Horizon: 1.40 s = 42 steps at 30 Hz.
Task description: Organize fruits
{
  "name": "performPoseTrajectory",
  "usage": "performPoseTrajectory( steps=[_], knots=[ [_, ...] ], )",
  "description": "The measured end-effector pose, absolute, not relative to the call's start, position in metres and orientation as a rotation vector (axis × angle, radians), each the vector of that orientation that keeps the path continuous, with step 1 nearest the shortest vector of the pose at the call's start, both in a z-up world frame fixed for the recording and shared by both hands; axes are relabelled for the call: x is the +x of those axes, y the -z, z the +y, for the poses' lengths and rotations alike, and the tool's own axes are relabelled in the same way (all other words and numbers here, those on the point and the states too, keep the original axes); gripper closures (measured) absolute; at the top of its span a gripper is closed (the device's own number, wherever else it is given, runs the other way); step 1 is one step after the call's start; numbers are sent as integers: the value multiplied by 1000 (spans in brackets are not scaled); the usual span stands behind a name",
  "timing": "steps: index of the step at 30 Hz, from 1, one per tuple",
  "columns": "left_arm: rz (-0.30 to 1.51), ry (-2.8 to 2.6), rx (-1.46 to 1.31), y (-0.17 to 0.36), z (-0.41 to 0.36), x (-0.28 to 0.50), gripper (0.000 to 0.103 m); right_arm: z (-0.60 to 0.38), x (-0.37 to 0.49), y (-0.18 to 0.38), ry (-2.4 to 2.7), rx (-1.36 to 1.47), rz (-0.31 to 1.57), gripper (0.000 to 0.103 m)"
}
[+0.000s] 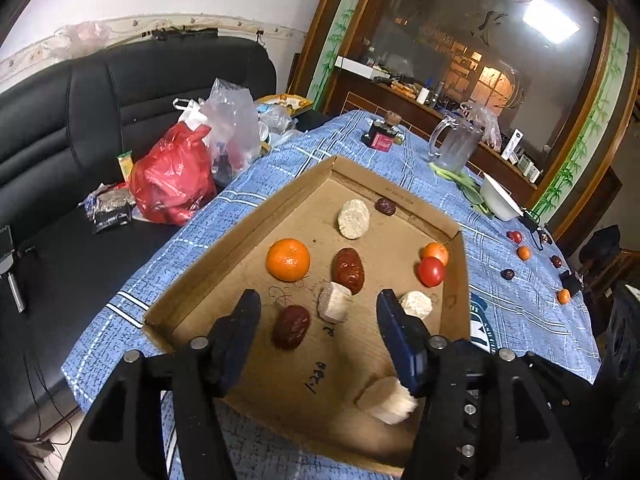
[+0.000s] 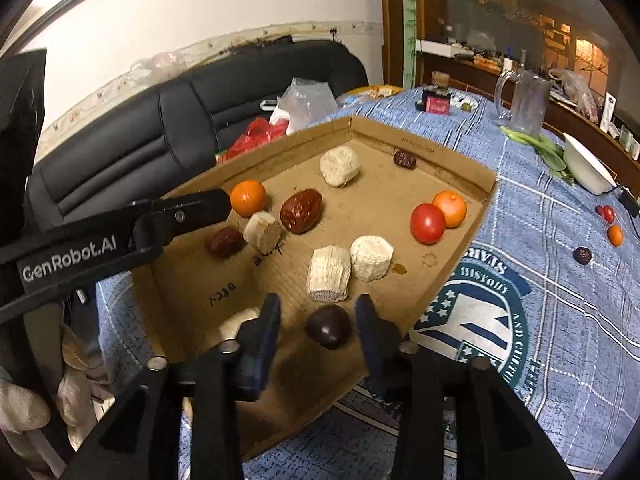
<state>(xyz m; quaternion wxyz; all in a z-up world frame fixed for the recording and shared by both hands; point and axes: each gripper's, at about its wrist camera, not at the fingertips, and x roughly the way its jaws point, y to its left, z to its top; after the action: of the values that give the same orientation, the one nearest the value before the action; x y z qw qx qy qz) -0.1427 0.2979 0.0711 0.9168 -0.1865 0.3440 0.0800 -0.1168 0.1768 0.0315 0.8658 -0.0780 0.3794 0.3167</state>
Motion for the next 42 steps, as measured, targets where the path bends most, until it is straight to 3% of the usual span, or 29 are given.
performPoseTrajectory(
  steps=[4,8,9,12,23,42],
  knots=[
    [651,-213,-311,-89,284,-158,36,157,-128,-42,-636,-114,761,54],
    [511,-320,-219,-114,264,-183,3,126,-138,-49,-586,-6,750,42],
    [459,-344,-210,-122,257,-194,0,117,-142,-51,-566,17,746,40],
    [407,-386,-214,-132,247,-214,0,97,-152,-57,-516,53,736,39],
    [504,-366,-133,-111,205,-252,0,60,-207,-45,-375,91,744,25],
    [565,-374,-53,-93,186,-261,0,77,-228,-31,-345,-34,737,20]
  ],
)
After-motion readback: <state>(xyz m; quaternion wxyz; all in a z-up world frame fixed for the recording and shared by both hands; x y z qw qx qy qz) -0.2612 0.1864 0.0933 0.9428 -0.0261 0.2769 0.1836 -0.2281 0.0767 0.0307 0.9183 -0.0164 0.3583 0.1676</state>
